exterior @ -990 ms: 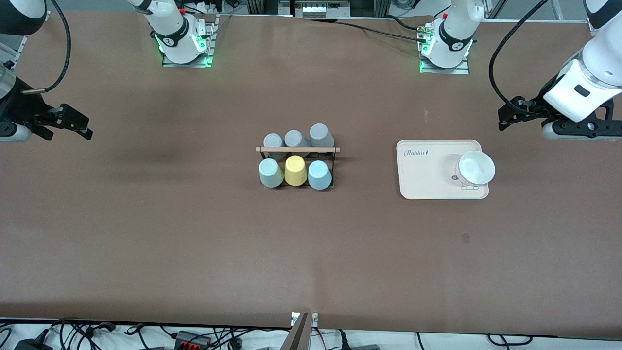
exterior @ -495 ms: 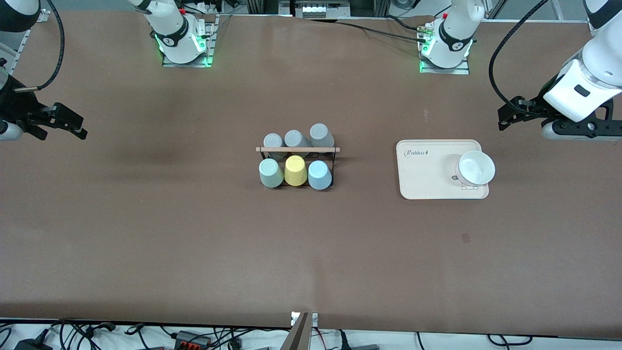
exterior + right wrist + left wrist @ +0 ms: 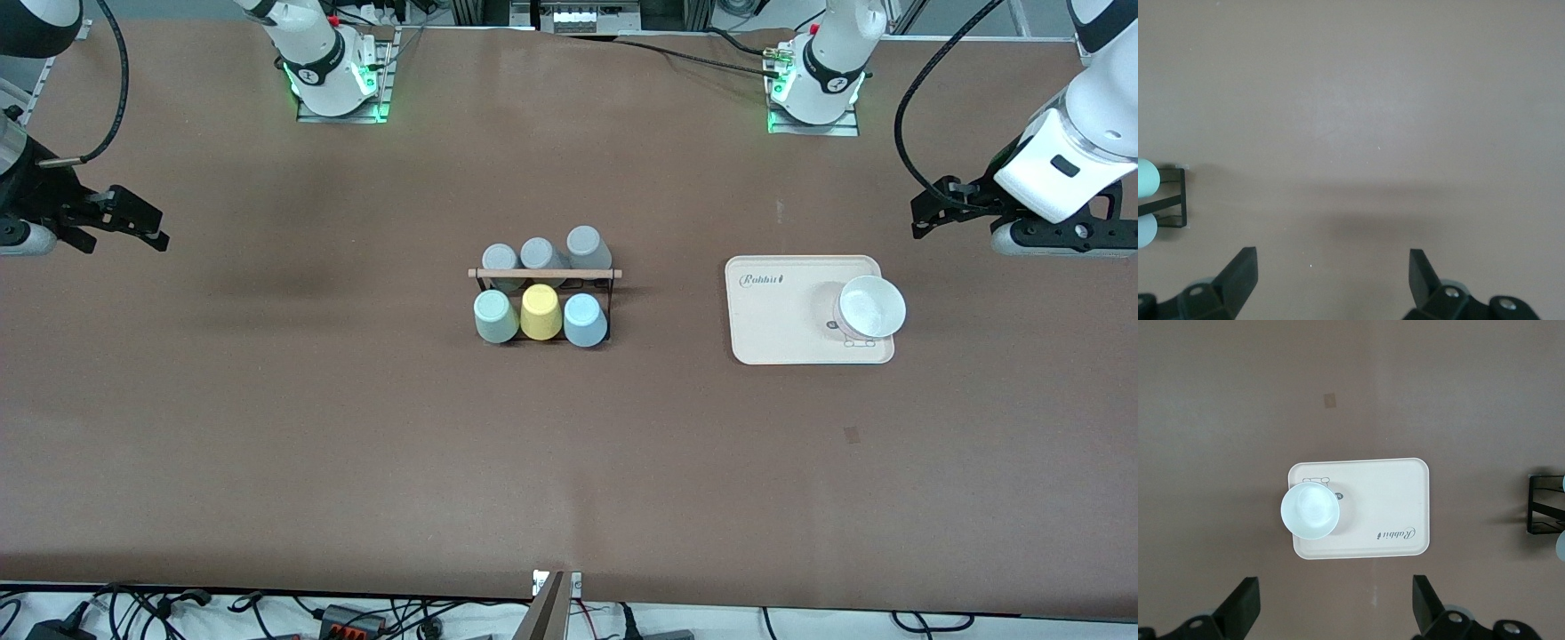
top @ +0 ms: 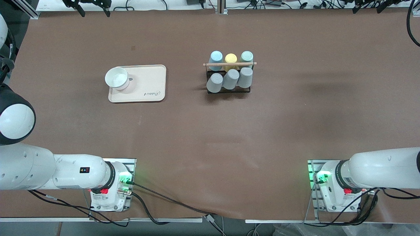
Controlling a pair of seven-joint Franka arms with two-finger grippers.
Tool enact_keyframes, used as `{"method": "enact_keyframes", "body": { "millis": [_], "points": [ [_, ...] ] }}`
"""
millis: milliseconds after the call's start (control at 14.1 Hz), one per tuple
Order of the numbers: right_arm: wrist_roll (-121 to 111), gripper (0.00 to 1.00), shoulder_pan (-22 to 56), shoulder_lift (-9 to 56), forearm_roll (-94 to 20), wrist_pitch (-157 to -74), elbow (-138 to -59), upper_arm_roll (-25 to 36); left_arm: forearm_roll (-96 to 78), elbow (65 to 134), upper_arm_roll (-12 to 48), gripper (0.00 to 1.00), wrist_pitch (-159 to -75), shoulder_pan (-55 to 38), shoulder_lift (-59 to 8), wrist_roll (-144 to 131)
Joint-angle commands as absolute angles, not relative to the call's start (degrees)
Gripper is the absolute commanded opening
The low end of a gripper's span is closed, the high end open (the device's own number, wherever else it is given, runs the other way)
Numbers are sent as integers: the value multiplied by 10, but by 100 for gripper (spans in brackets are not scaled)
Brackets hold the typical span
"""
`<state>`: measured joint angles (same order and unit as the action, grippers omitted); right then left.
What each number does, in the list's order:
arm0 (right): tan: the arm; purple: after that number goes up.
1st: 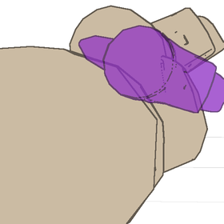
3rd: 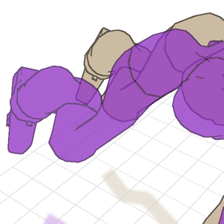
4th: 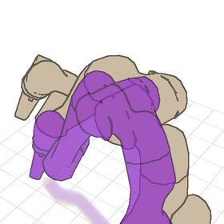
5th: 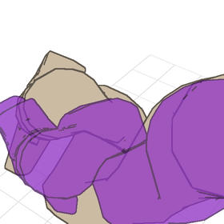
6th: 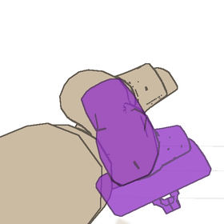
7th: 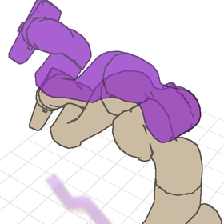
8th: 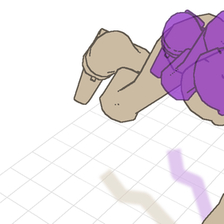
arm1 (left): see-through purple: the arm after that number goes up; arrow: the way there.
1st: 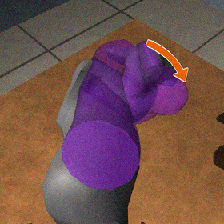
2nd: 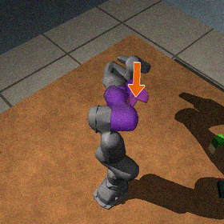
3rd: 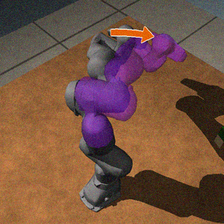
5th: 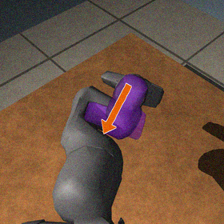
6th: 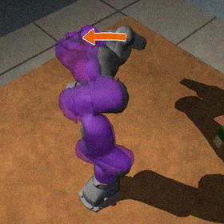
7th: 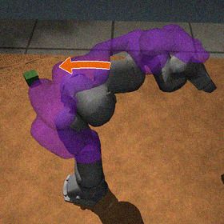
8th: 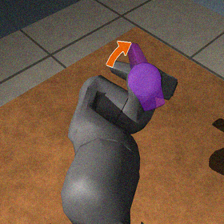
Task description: Hang scattered cups on rack with three cups
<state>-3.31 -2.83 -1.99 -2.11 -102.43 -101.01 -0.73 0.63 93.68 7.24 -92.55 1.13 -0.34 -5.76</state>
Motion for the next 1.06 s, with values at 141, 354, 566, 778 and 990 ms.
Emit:
{"method": "enact_keyframes", "body": {
  "millis": [141,354,566,778,990],
  "points": [
    [-35,100,-36,-20,-15,-1005,-998,-17,7,924,75,100,-913,14,-4,-54],
    [-36,100,-35,-22,-1,-1007,-997,-18,7,924,75,100,-913,14,-4,-54],
    [-36,100,-34,-22,8,-1005,-998,-19,7,924,75,100,-913,14,-4,-54],
    [-36,100,-34,-23,8,-1002,-998,-19,7,924,75,100,-913,14,-4,-54],
    [-37,100,-35,-22,7,-1004,-999,-20,7,924,75,100,-913,14,-4,-54]
  ]
}}
